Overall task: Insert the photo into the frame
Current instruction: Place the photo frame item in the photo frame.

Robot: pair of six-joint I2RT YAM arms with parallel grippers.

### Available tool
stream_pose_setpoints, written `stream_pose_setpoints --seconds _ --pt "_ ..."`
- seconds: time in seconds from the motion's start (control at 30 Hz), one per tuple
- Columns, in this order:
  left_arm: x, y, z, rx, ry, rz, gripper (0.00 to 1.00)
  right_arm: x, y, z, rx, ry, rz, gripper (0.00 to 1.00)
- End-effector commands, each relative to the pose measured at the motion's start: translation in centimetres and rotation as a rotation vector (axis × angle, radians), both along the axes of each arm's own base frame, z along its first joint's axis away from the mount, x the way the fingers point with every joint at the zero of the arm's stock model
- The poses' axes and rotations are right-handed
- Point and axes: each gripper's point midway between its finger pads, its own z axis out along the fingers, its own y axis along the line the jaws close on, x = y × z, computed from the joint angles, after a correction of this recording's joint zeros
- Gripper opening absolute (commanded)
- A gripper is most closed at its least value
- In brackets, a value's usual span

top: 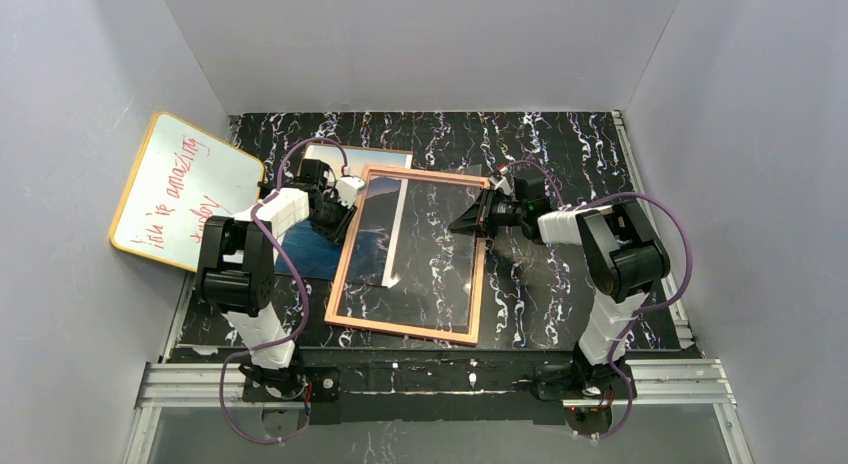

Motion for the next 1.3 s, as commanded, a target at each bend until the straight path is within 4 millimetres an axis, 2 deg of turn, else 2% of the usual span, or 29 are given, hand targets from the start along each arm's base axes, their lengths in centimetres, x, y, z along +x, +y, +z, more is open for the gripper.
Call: stream_pose_setpoints --seconds 0.0,0.33,0.43,0.47,0.5,0.53,0.57,0.73,1.07,1.27 --pt "-4.3 -1.6 -2.0 -0.049 0.168 -0.040 0.26 0.5 0.9 0.6 -0.040 -0.057 0.017 0.24" --pt "-4.4 -1.6 -2.2 -0.049 0.174 -0.036 0.26 0.5 1.5 0.2 -0.071 -0.069 0.038 0.37" --pt "-4.3 -1.5 -2.1 -0.044 0.169 -0.036 0.26 0.6 1.4 0.4 -0.089 -0.075 0.034 0.53" --pt "-4.3 -1.5 -2.1 -0.042 0.167 -0.038 0.26 0.7 1.2 0.4 -0.107 -0.082 0.038 0.61" --pt "-4.3 -1.4 -2.0 -0.042 0.164 -0.037 0.26 0.8 1.1 0.4 -0.126 -0.084 0.037 0.71" --pt "-4.3 -1.4 -2.0 -0.040 0.164 -0.039 0.26 0.8 1.0 0.5 -0.141 -0.086 0.039 0.93" --pt "-4.3 -1.4 -2.1 -0.038 0.165 -0.038 0.26 0.9 0.9 0.5 -0.157 -0.089 0.038 0.98" --pt "-4.4 -1.3 -2.2 -0.035 0.166 -0.039 0.25 1.4 0.2 1.0 -0.229 -0.105 0.026 0.99" --pt "-4.3 -1.1 -2.2 -0.025 0.162 -0.042 0.25 1.2 -2.1 -0.3 -0.412 -0.065 -0.012 0.99" --pt "-4.3 -1.1 -2.1 -0.024 0.160 -0.041 0.25 1.6 -2.5 0.1 -0.439 -0.083 -0.034 0.99"
